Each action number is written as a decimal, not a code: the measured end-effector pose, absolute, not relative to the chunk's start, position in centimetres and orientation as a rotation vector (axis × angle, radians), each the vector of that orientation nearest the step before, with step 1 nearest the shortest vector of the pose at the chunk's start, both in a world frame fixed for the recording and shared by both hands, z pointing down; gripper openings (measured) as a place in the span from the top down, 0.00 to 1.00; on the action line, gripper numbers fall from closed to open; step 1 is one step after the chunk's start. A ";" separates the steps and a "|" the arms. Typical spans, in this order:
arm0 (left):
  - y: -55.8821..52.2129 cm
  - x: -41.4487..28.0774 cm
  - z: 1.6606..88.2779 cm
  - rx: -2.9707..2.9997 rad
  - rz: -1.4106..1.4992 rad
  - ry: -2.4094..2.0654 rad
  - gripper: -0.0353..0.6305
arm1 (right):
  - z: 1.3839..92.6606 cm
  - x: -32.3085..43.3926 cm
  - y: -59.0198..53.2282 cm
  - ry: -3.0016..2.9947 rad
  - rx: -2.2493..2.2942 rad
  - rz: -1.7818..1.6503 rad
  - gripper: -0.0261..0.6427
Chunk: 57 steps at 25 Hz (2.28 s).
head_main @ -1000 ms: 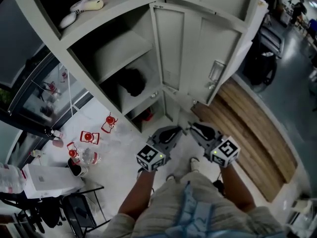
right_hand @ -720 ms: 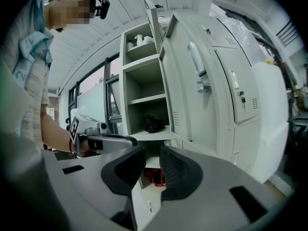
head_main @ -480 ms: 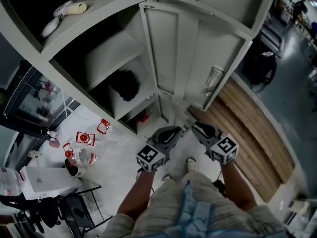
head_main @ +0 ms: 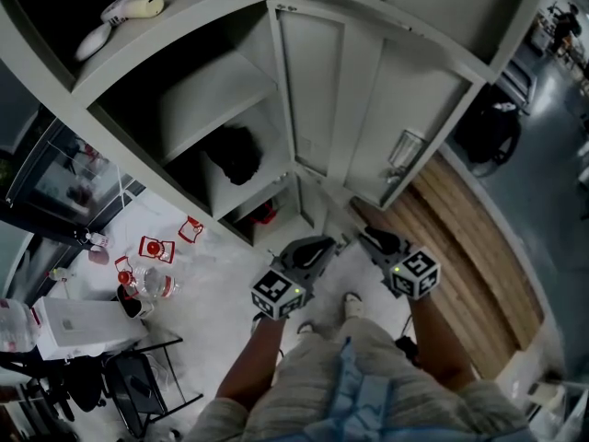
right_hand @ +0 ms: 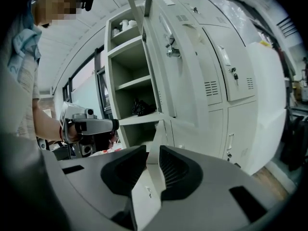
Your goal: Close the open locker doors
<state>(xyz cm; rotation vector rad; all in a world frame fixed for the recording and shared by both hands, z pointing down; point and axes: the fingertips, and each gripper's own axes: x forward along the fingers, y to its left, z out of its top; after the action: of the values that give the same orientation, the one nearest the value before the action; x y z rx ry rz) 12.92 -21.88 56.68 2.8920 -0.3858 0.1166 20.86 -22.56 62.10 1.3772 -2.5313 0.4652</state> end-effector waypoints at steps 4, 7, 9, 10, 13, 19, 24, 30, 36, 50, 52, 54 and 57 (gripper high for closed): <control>-21.6 13.1 56.8 2.886 0.122 -0.391 0.94 | 63.0 20.8 -22.5 -2.512 1.361 0.509 0.87; -21.5 13.1 57.1 2.878 0.131 -0.396 0.94 | 63.2 20.7 -22.5 -2.503 1.365 0.548 0.87; -21.4 13.0 57.1 2.875 0.130 -0.404 0.94 | 63.1 20.6 -22.4 -2.504 1.360 0.571 0.87; -21.4 13.0 57.0 2.877 0.124 -0.411 0.94 | 63.2 20.6 -22.4 -2.501 1.359 0.586 0.87; -21.3 12.8 57.1 2.874 0.118 -0.427 0.94 | 63.0 20.5 -22.3 -2.504 1.351 0.621 0.87; -20.8 11.7 57.7 2.849 0.126 -0.462 0.94 | 63.1 19.2 -21.8 -2.523 1.309 0.634 0.87; -20.6 10.1 57.9 2.837 0.129 -0.510 0.94 | 63.1 17.1 -21.3 -2.548 1.248 0.638 0.87; -20.1 7.7 58.2 2.816 0.144 -0.564 0.94 | 63.0 14.4 -21.2 -2.565 1.187 0.595 0.87; -19.8 5.6 58.1 2.815 0.146 -0.619 0.94 | 62.9 11.7 -21.0 -2.571 1.125 0.603 0.87; -19.2 -0.9 58.7 2.777 0.182 -0.767 0.94 | 63.1 4.0 -22.1 -2.598 1.051 0.553 0.87; -19.2 -1.8 58.8 2.769 0.185 -0.784 0.94 | 63.1 3.0 -22.5 -2.596 1.046 0.550 0.87; -19.2 -2.6 58.9 2.762 0.191 -0.798 0.94 | 63.0 2.0 -22.8 -2.597 1.045 0.547 0.87; -19.5 -3.6 59.0 2.752 0.196 -0.823 0.94 | 63.3 1.0 -23.4 -2.589 1.039 0.539 0.87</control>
<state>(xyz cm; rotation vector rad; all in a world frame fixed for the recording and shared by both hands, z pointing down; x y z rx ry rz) -3.65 -19.46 59.03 2.7517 -0.8233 0.1956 1.01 -23.40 63.34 1.0392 -2.5885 0.5392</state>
